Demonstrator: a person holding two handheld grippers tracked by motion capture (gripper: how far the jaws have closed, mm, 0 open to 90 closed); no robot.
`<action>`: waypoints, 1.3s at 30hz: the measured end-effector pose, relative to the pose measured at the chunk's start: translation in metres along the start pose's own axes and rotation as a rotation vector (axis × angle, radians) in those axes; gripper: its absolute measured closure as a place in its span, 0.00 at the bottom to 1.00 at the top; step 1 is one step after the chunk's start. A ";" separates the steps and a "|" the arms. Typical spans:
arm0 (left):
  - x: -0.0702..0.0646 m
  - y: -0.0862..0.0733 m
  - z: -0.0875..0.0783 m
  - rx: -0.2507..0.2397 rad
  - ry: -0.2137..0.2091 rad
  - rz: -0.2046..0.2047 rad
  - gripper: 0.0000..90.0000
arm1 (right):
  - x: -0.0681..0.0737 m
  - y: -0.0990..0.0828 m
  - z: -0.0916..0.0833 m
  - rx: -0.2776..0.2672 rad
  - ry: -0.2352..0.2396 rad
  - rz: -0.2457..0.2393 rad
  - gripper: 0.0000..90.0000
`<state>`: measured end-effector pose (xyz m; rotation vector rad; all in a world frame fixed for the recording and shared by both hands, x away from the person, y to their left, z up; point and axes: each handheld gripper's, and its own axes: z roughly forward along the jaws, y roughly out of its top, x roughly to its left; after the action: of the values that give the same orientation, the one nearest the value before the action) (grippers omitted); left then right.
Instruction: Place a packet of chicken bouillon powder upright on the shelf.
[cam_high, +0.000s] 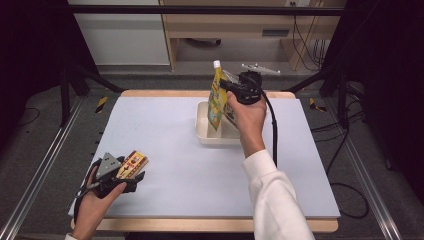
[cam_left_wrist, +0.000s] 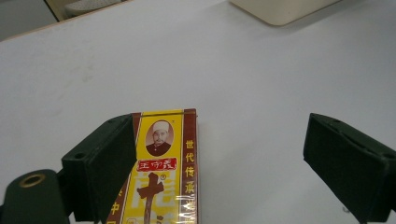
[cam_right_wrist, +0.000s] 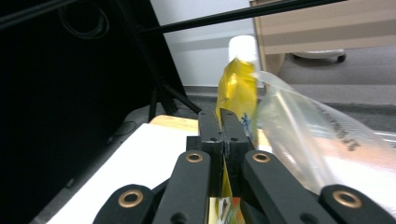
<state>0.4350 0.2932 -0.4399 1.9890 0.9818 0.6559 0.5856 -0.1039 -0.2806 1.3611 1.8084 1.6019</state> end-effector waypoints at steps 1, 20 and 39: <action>0.000 0.000 0.000 -0.001 0.001 0.001 0.10 | -0.001 -0.001 0.001 0.000 -0.008 -0.003 1.00; 0.000 -0.001 0.000 0.006 0.000 -0.005 0.09 | -0.016 -0.011 0.010 0.006 -0.020 0.052 1.00; 0.000 -0.001 0.001 0.010 -0.003 0.000 0.09 | -0.014 -0.022 0.016 -0.030 -0.077 -0.041 1.00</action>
<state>0.4355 0.2935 -0.4413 1.9984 0.9849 0.6486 0.5958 -0.1042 -0.3099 1.3450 1.7501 1.5287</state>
